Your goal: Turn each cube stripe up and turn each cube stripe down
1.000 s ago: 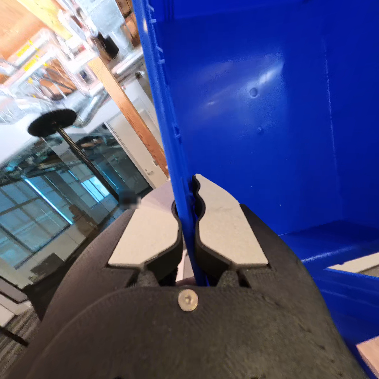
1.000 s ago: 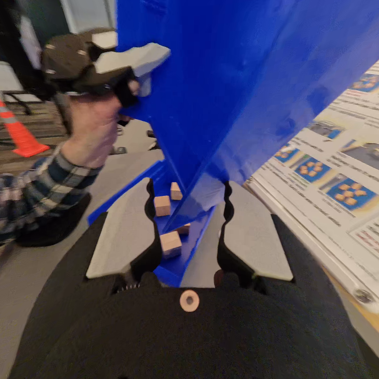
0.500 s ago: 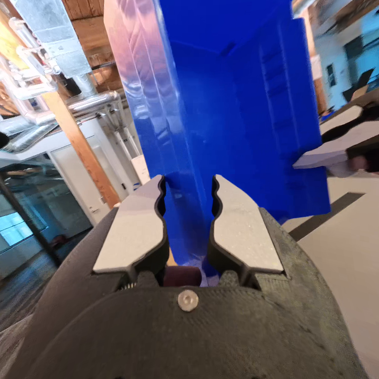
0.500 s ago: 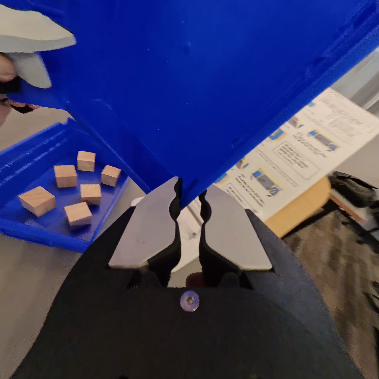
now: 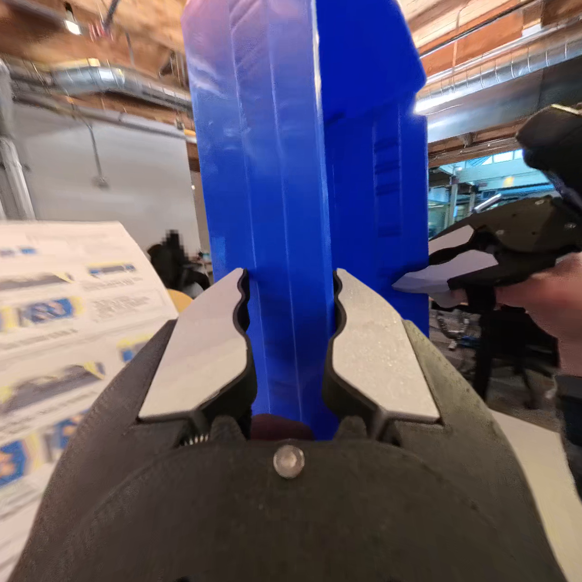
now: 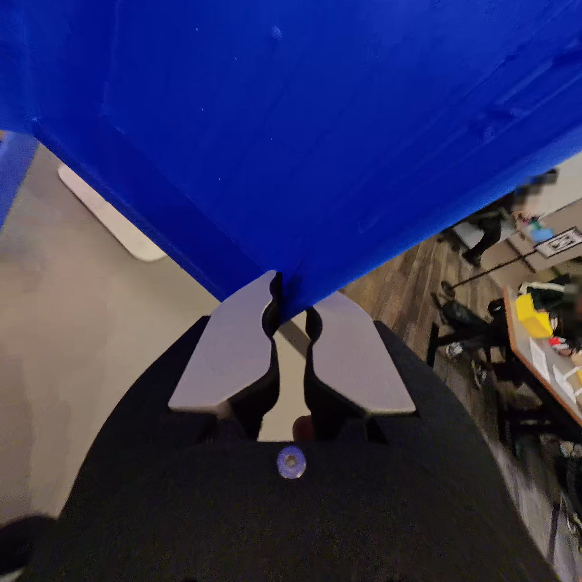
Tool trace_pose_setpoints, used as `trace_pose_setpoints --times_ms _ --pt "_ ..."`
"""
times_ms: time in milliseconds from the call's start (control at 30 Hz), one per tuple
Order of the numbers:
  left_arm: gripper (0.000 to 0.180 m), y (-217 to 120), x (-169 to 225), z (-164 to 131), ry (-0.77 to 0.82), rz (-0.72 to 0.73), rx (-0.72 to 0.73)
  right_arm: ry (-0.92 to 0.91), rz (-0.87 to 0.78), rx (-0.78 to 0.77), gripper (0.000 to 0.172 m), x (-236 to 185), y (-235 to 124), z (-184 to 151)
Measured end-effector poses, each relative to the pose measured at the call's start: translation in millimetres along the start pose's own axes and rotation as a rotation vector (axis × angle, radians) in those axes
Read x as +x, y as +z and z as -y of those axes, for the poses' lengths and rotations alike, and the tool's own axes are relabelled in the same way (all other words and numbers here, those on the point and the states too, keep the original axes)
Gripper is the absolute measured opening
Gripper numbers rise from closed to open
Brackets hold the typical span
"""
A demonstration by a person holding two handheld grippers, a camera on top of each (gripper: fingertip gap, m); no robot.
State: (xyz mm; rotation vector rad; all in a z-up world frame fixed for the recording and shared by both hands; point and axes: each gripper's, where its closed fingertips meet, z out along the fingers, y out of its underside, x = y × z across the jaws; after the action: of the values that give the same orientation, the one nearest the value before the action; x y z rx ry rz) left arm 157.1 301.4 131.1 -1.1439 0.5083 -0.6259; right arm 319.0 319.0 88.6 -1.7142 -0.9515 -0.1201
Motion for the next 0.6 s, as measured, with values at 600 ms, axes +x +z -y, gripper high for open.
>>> trace_pose_setpoints --times_ms 600 --pt "0.056 52.3 57.9 -245.2 -0.600 0.000 -0.475 0.252 0.411 -0.670 0.012 -1.0 52.6 -231.4"
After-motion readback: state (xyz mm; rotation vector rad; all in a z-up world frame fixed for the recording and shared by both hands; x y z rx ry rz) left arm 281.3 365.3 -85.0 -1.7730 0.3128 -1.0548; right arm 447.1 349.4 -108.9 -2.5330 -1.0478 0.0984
